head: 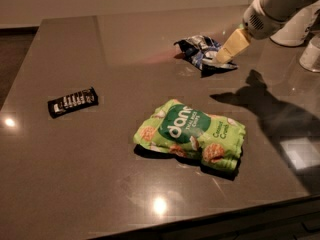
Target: Move blue chip bag near rxbar chocolate
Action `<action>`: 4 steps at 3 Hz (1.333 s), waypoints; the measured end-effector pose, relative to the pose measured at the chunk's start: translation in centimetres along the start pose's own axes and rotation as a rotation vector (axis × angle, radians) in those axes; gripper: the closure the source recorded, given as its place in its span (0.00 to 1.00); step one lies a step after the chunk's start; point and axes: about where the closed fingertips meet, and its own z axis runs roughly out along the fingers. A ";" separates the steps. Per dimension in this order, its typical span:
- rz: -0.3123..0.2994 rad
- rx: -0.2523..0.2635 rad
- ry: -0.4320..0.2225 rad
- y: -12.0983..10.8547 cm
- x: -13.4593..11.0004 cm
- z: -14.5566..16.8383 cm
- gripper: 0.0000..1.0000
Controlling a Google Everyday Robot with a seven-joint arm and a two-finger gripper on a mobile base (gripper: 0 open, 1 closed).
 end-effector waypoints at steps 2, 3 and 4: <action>0.032 -0.063 -0.062 -1.1 -2.4 6.8 0.00; 0.032 -0.087 -0.071 -1.1 -3.0 9.2 0.00; 0.024 -0.103 -0.072 -0.9 -3.2 10.6 0.18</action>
Offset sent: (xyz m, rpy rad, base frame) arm 0.0817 0.0282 -0.0674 0.1432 -0.0090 0.0263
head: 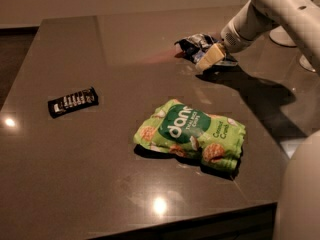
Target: Move blue chip bag near rxbar chocolate
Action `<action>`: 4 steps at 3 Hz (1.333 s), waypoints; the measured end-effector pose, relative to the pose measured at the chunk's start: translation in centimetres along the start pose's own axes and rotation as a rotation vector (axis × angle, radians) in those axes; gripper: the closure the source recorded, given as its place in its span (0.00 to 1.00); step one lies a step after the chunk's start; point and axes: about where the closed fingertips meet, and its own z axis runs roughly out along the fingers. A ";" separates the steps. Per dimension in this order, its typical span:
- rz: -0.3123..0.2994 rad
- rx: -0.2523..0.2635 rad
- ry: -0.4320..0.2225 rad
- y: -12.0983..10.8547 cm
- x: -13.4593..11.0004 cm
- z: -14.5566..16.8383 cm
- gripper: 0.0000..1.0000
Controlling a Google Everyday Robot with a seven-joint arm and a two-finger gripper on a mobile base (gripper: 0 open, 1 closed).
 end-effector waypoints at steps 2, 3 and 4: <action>-0.049 -0.044 -0.024 1.2 -0.8 -0.1 0.65; -0.120 -0.096 -0.058 3.9 -2.2 -1.0 0.88; -0.195 -0.154 -0.087 7.1 -3.8 -1.5 1.00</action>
Offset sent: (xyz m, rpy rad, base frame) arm -0.0131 0.0244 0.0203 0.0409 -0.0277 0.1273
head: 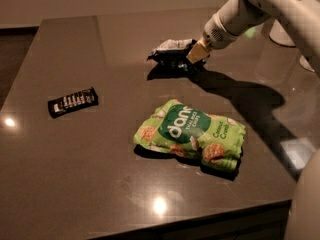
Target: Move blue chip bag near rxbar chocolate
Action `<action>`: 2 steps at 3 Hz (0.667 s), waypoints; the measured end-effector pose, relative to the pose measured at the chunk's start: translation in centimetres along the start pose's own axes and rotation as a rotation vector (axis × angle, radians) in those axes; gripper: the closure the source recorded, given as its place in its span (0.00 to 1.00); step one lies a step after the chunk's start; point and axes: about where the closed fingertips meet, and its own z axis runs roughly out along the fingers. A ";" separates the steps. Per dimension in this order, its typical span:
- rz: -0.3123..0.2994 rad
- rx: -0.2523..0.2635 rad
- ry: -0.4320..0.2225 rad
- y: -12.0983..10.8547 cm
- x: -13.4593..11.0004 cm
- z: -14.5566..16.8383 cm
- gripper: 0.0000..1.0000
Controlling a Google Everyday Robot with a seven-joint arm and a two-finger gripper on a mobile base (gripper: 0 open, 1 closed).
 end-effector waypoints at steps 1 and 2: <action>-0.073 -0.067 -0.019 3.1 -2.1 0.7 1.00; -0.138 -0.129 -0.041 6.1 -4.3 1.7 1.00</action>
Offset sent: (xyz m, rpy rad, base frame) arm -0.0398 0.1176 0.0176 0.0668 -0.0054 0.3042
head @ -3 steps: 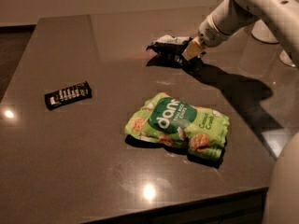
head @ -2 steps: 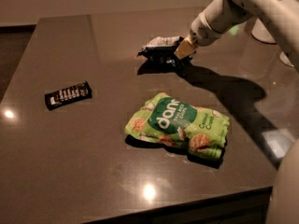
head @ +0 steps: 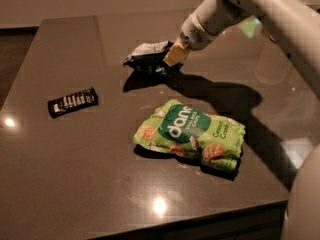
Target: Move blue chip bag near rxbar chocolate
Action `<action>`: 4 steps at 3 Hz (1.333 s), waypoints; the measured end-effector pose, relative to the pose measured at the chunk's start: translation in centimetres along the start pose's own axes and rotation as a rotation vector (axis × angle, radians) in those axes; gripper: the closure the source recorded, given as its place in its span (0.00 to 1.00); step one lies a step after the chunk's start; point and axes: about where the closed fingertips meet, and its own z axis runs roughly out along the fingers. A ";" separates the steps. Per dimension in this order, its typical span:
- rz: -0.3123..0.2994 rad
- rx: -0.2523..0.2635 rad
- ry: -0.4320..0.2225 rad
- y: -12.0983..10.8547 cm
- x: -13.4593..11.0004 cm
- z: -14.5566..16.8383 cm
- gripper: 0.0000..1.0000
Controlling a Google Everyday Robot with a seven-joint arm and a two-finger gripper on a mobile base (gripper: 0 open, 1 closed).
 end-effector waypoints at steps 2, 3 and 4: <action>-0.117 -0.087 -0.029 4.3 -5.1 2.9 0.82; -0.160 -0.113 -0.029 5.7 -6.6 4.0 0.58; -0.181 -0.125 -0.030 6.4 -7.3 4.5 0.36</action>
Offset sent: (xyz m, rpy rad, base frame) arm -0.0237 0.1072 0.0154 0.0230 -0.0307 0.2171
